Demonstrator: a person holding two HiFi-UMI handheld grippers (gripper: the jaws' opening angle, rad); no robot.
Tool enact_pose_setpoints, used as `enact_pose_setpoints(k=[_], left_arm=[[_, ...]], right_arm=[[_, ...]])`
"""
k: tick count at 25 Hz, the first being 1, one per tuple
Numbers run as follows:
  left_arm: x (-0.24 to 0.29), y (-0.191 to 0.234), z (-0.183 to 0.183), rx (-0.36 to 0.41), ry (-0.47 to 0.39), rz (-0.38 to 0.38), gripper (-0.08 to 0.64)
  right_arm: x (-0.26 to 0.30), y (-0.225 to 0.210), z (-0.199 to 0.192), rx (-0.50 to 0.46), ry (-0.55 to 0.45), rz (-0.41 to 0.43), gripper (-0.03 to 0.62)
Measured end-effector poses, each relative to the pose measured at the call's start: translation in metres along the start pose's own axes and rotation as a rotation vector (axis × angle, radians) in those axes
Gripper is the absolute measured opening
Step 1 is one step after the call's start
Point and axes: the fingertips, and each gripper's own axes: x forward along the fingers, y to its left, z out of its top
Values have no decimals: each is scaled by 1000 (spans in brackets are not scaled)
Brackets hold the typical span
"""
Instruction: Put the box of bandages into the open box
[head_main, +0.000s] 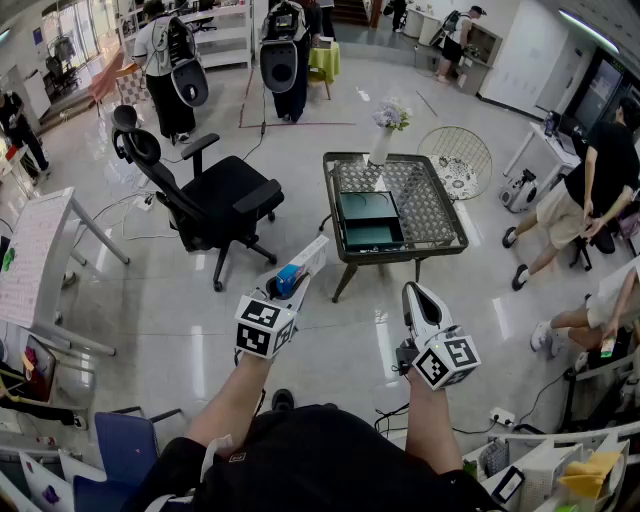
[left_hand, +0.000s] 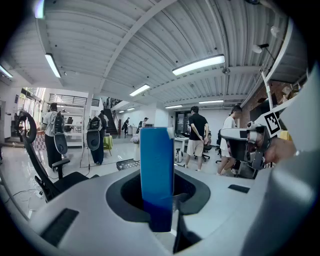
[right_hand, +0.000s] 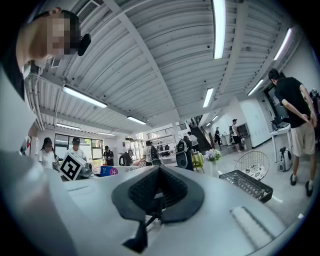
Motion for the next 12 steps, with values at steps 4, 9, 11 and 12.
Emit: enact_pose_setpoints(k=[4, 9, 11, 12], left_arm=[[5, 0, 4, 1, -8, 9, 88], [4, 0, 5, 2, -6, 9, 88], [5, -2, 6, 3, -9, 8, 89], [6, -3, 7, 5, -12, 9, 88]], right_arm=[[0, -4, -1, 1, 3, 4, 5], [-8, -7, -3, 9, 3, -12, 5], [-14, -11, -2, 11, -2, -19, 5], [-17, -13, -2, 12, -5, -24, 5]])
